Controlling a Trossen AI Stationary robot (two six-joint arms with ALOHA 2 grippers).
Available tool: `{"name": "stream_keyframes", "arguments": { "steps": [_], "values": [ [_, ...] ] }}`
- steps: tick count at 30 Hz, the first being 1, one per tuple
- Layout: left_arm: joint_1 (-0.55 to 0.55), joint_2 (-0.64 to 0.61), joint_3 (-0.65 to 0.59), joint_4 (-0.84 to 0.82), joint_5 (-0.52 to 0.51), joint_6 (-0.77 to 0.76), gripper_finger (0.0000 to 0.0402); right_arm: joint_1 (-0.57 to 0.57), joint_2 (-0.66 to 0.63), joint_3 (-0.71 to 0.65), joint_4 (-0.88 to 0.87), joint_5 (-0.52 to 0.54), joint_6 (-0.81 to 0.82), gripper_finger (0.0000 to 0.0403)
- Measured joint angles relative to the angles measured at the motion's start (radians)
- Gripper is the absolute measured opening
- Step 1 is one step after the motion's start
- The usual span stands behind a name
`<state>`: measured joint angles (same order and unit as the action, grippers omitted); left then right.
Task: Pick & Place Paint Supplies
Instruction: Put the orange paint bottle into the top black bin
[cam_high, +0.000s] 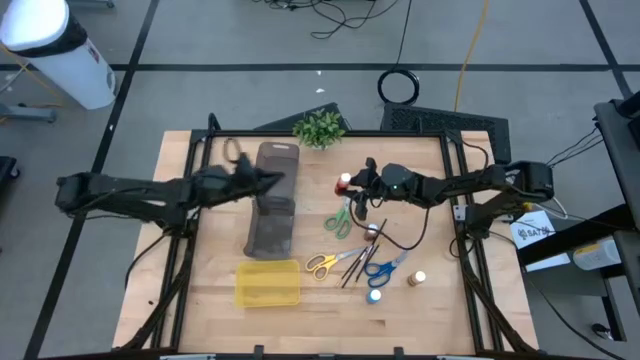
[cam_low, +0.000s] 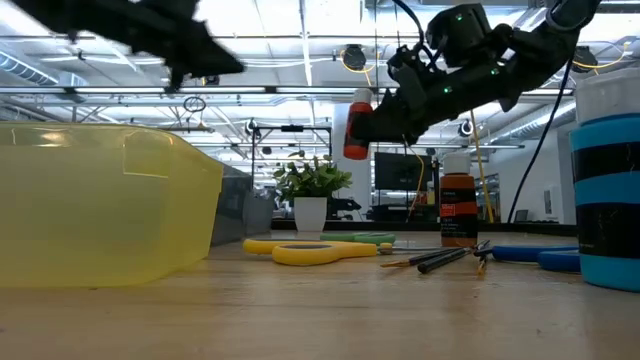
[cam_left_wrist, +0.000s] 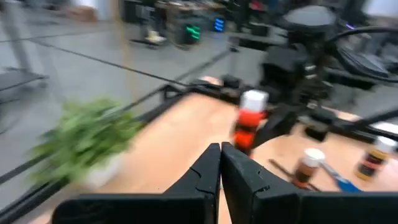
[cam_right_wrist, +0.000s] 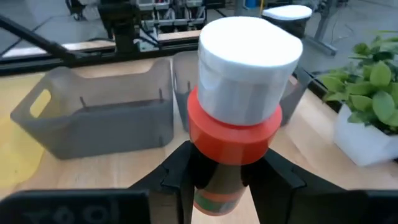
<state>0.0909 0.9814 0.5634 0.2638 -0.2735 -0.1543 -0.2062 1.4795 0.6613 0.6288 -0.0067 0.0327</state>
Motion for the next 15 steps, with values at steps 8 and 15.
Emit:
{"name": "stream_keyframes", "arguments": {
  "steps": [8,15],
  "values": [
    [-0.056,0.355,0.371,-0.209,0.203,0.029,0.0112,0.054,0.026,0.004,-0.004,-0.073,-0.149,0.0118],
    [-0.087,0.584,0.626,-0.452,0.202,0.125,0.0222,0.126,0.027,0.004,-0.002,0.004,-0.149,0.0116]
  ]
}}
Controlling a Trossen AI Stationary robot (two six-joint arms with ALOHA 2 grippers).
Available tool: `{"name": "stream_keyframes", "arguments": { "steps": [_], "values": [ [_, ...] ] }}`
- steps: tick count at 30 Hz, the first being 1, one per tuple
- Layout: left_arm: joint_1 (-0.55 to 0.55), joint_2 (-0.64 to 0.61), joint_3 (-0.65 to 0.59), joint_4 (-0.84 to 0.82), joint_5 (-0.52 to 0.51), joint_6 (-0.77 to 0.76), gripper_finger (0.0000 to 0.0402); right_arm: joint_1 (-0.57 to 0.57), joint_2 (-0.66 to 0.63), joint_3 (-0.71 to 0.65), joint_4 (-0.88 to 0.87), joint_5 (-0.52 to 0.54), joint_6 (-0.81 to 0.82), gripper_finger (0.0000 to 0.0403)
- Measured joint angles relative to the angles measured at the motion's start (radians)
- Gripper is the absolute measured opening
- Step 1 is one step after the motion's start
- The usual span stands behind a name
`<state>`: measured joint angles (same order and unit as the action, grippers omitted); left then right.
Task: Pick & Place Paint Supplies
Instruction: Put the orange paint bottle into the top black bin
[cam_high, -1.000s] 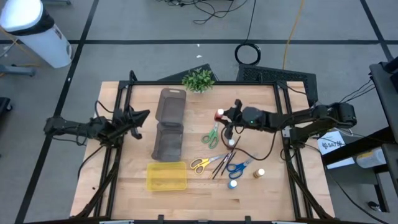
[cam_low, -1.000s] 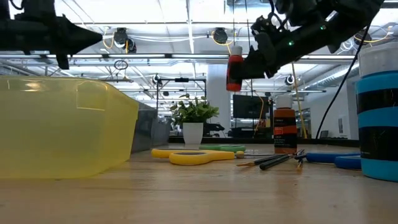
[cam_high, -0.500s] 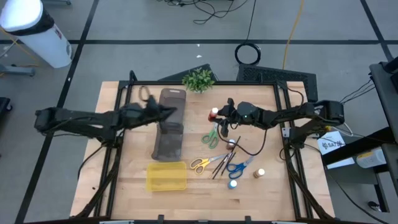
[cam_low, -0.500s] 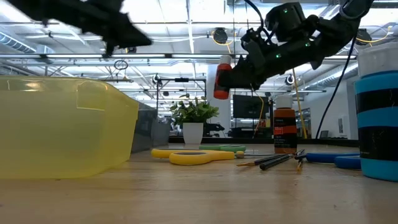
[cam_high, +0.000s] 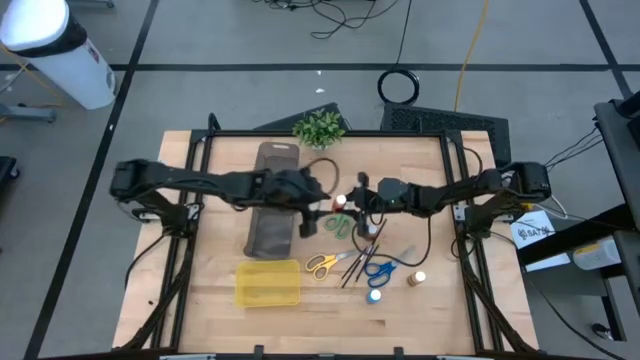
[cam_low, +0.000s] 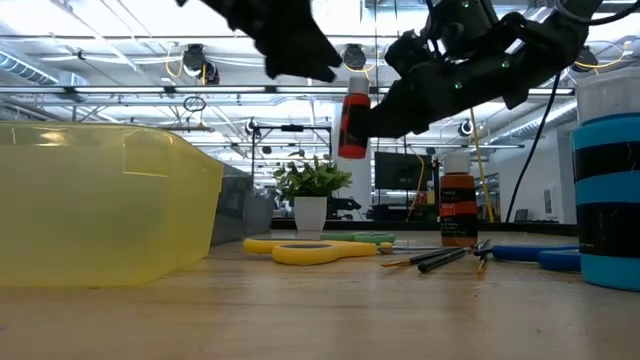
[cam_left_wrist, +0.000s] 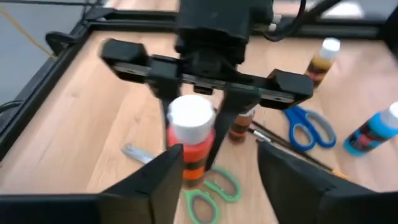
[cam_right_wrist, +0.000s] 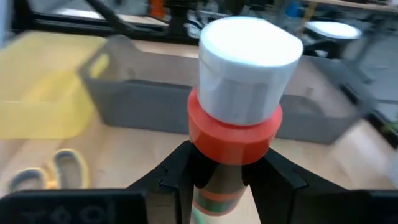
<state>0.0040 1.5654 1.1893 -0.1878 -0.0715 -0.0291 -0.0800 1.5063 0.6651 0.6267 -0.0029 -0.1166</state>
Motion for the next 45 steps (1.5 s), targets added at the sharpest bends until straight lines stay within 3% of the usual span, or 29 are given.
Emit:
{"name": "stream_keyframes", "arguments": {
  "steps": [4,10,16,23,32,41,45],
  "values": [
    [0.0,0.084,0.061,-0.023,0.0,0.052,0.0253,0.041,0.0,-0.001,-0.01,0.084,-0.001,0.0117],
    [0.0,0.118,0.075,-0.001,-0.009,0.059,0.0261,0.054,0.0,-0.001,-0.016,0.081,-0.001,0.0118],
    [0.002,0.117,0.075,0.041,-0.014,0.036,0.0239,0.069,0.0,-0.001,-0.039,0.08,-0.001,0.0118],
    [0.006,0.117,0.075,0.039,0.054,0.008,0.0201,0.078,0.0,-0.001,-0.033,0.083,0.001,0.0118],
    [0.006,0.132,0.075,0.034,0.036,-0.013,0.0159,0.077,0.0,-0.001,-0.036,0.082,0.024,0.0116],
    [0.01,0.158,0.074,0.082,0.015,-0.025,0.0159,0.076,0.001,-0.001,-0.031,0.082,0.002,0.0116],
    [0.009,0.155,0.074,0.087,0.008,-0.017,0.0126,0.076,0.0,-0.001,-0.028,0.081,0.009,0.0118]
  ]
}}
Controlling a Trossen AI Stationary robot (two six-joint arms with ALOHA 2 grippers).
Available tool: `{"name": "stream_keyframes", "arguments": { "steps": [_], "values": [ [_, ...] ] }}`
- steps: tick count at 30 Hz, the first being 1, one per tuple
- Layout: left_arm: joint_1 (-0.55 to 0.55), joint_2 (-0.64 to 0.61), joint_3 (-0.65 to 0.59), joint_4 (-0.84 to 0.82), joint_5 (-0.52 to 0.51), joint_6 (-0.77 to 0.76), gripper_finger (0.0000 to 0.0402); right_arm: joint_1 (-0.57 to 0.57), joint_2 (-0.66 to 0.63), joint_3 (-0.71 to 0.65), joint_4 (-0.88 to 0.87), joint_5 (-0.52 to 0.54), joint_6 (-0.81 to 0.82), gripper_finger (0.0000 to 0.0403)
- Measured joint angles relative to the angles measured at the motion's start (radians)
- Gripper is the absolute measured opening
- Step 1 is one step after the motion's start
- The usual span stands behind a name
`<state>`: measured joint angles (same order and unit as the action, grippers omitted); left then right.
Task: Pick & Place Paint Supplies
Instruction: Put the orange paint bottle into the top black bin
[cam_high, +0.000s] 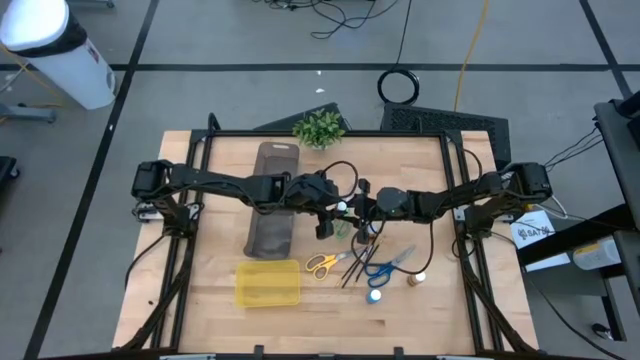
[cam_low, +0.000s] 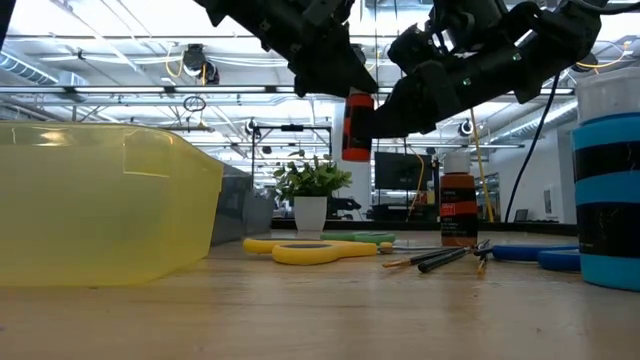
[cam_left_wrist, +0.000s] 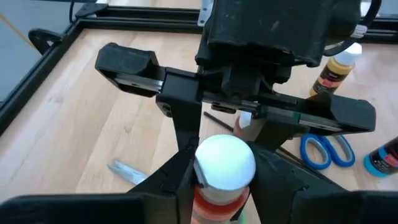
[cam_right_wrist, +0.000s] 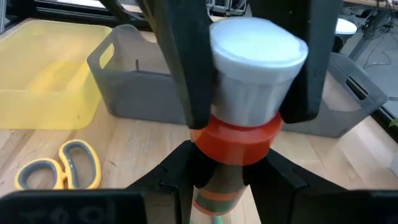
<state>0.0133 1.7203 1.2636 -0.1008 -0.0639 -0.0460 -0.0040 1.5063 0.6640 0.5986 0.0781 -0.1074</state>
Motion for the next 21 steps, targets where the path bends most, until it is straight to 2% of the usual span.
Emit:
{"name": "stream_keyframes", "arguments": {
  "steps": [5,10,14,17,21],
  "values": [
    [0.007,-0.041,0.0,-0.036,-0.027,0.032,0.0125,-0.001,0.0,0.003,0.032,0.003,0.032,0.0137],
    [0.033,-0.168,-0.002,-0.128,-0.043,0.04,0.0125,-0.003,-0.021,0.006,0.053,0.024,0.061,0.0165],
    [0.064,-0.302,-0.014,-0.207,-0.179,0.057,0.0125,0.001,-0.051,-0.005,-0.016,0.027,0.099,0.018],
    [0.09,-0.385,-0.079,-0.244,-0.271,0.038,0.0125,-0.002,-0.108,0.001,-0.025,0.043,0.137,0.0186],
    [0.161,-0.503,-0.227,-0.18,-0.284,-0.016,0.0125,-0.001,-0.159,-0.003,-0.084,0.053,0.182,0.0185]
  ]
}}
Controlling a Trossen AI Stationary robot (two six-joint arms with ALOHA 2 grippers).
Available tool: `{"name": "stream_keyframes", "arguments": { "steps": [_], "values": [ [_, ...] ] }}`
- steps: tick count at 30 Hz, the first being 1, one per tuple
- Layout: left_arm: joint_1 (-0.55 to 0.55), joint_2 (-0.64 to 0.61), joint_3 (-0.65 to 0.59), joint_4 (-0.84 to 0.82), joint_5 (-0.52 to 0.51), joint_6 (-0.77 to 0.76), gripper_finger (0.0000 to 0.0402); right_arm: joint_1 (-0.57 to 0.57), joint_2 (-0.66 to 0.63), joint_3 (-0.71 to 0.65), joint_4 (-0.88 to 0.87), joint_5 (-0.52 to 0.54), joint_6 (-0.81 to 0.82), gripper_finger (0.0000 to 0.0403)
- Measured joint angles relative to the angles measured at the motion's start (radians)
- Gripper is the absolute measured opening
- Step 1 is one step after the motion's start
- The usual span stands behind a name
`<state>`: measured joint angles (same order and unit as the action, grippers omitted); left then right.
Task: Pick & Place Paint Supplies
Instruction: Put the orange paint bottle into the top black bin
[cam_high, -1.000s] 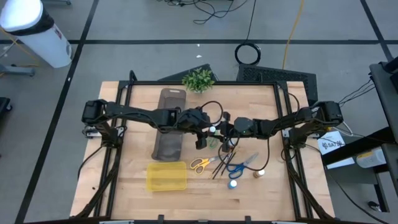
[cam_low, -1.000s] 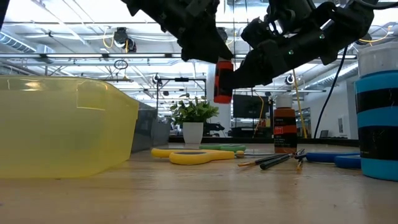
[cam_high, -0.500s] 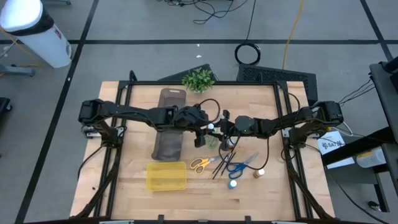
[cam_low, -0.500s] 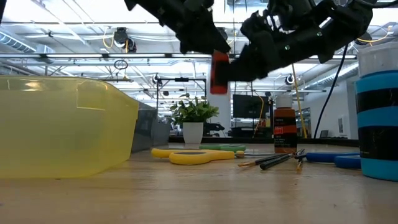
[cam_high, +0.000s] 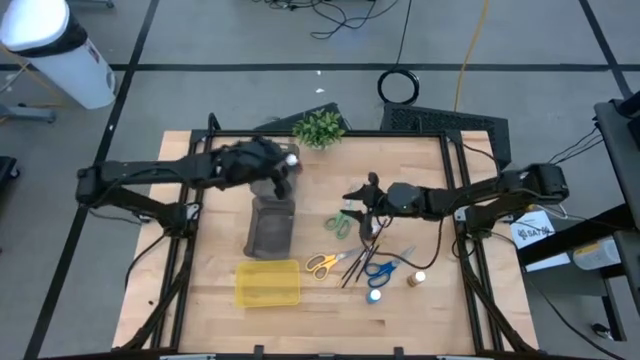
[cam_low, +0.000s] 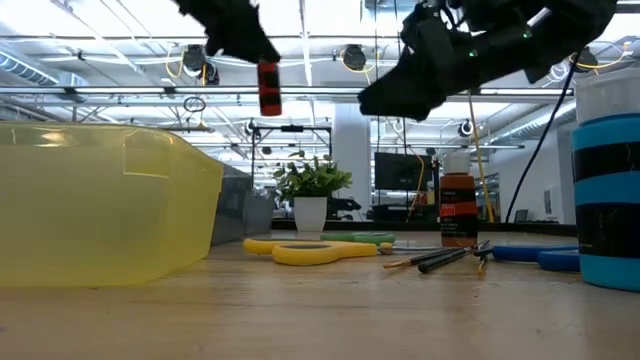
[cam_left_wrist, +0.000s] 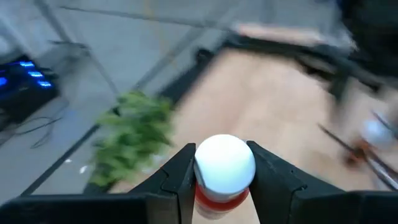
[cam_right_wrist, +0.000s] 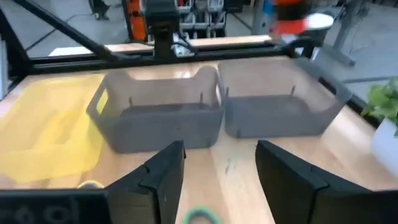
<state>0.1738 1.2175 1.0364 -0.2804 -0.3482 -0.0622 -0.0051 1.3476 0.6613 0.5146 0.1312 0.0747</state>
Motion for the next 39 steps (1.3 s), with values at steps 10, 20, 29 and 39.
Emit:
{"name": "stream_keyframes", "arguments": {
  "steps": [10,20,29,39],
  "values": [
    [0.31,-0.101,-0.404,0.249,0.007,-0.087,0.0125,0.003,-0.058,0.002,0.02,-0.001,0.019,0.0174],
    [0.414,0.056,-0.522,0.502,0.086,-0.127,0.0125,-0.008,-0.037,0.002,0.033,0.003,0.018,0.0169],
    [0.415,0.189,-0.522,0.582,0.055,-0.156,0.0125,-0.008,-0.037,0.002,0.033,0.0,0.018,0.0169],
    [0.413,0.182,-0.525,0.557,0.032,-0.114,0.0228,-0.008,-0.037,0.002,0.019,-0.001,0.018,0.0176]
  ]
}}
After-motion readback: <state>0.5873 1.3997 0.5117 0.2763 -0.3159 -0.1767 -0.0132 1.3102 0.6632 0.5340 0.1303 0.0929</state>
